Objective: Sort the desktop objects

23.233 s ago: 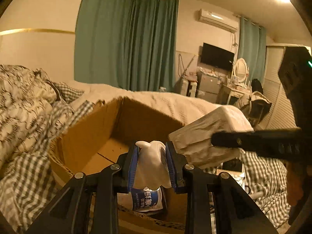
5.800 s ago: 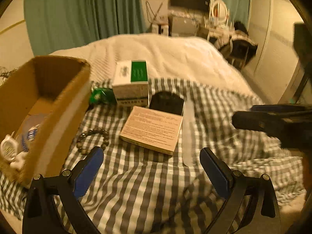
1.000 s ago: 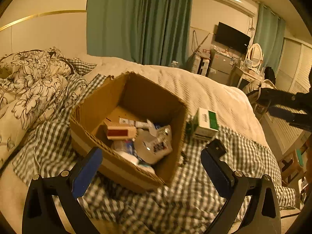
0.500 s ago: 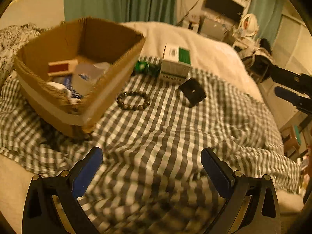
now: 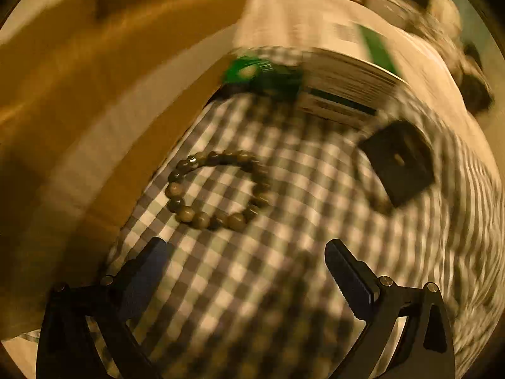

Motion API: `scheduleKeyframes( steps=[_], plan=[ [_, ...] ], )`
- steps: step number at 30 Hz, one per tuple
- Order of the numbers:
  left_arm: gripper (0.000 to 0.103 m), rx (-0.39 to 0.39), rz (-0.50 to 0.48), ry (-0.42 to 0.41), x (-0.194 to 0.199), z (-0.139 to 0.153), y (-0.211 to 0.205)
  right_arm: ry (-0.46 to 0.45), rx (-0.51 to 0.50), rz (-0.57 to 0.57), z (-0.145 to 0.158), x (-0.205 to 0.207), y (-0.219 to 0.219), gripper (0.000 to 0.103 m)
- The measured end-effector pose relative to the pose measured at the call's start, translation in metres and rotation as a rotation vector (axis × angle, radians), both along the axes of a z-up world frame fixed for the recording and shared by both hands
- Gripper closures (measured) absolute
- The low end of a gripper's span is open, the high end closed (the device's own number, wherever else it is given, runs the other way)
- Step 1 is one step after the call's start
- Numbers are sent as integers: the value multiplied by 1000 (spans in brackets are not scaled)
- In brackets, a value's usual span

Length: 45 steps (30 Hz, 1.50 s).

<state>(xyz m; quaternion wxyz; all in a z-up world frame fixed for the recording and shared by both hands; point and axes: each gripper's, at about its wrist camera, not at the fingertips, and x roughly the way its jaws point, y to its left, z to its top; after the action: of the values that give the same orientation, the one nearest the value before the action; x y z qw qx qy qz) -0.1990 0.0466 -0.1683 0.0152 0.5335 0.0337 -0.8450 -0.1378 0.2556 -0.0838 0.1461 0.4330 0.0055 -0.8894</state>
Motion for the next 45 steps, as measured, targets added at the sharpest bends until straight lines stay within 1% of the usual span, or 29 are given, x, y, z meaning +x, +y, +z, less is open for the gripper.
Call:
scheduleKeyframes(
  steps=[1,3,4,5,7,8,9,11,13,15,17,19,21,22,23,24,26,27,30,32,34,36,37,39,40,41,42,43,45],
  plan=[
    [2,53,45,-2,-5,-4,-12,-7,3,-1,-10,-3,0,24],
    [2,57,71,42,-8,-1,-16,-64,-2,-13,-29,-12,0,24],
    [2,50,83,44,-11,-2,-16,-102,-11,-13,-39,-18,0,24],
    [2,42,92,50,-13,-3,-17,-114,-7,-17,-45,-25,-1,24],
    [2,17,121,77,-14,-6,-19,-89,30,-23,-48,-34,-6,24],
    [2,6,124,86,-12,-8,-19,-62,59,-30,-49,-40,-8,24],
    [2,1,122,91,-10,-9,-18,-38,77,-41,-51,-43,-9,24],
    [3,-6,108,95,-5,-12,-16,-28,88,-43,-55,-52,-10,24],
    [12,-27,104,80,2,-15,-13,-39,107,-49,-62,-67,-14,24],
    [26,-24,101,82,6,-17,-13,-61,112,-52,-66,-79,-18,21],
    [31,-7,108,80,8,-19,-15,-69,88,-48,-70,-91,-24,21],
    [39,0,131,97,14,-20,-16,-72,91,-49,-72,-99,-30,21],
    [59,-12,143,115,19,-19,-15,-74,94,-40,-75,-102,-36,21],
    [63,-12,141,121,21,-19,-14,-78,114,-27,-78,-104,-41,21],
    [74,-9,145,125,22,-19,-15,-75,127,-22,-80,-105,-43,21],
    [86,-6,153,129,24,-19,-17,-71,154,-21,-82,-104,-46,23],
    [93,2,159,141,28,-18,-19,-64,171,-18,-83,-101,-48,40],
    [96,3,161,149,31,-17,-19,-66,164,-20,-82,-100,-46,40],
    [99,20,166,164,39,-13,-20,-70,127,-42,-77,-92,-37,41],
    [99,51,165,164,47,-11,-23,-88,98,-55,-75,-86,-32,41],
    [99,63,124,150,49,-4,-22,-99,75,-71,-67,-72,-23,41],
    [103,87,74,135,55,3,-20,-95,73,-82,-59,-60,-19,41],
    [103,98,57,131,61,8,-21,-95,66,-76,-51,-51,-16,41],
    [103,88,54,147,82,25,-21,-86,55,-77,-41,-40,-12,42],
    [103,95,46,156,87,30,-22,-82,27,-84,-34,-33,-7,46],
    [103,97,20,168,95,38,-21,-100,-8,-94,-35,-27,-6,72],
    [103,86,4,180,100,42,-20,-114,-44,-106,-33,-23,-1,76],
    [103,60,-29,201,113,51,-19,-115,-64,-112,-34,-20,4,76],
    [103,35,-68,207,127,61,-18,-111,-70,-125,-31,-17,8,76]
  ],
)
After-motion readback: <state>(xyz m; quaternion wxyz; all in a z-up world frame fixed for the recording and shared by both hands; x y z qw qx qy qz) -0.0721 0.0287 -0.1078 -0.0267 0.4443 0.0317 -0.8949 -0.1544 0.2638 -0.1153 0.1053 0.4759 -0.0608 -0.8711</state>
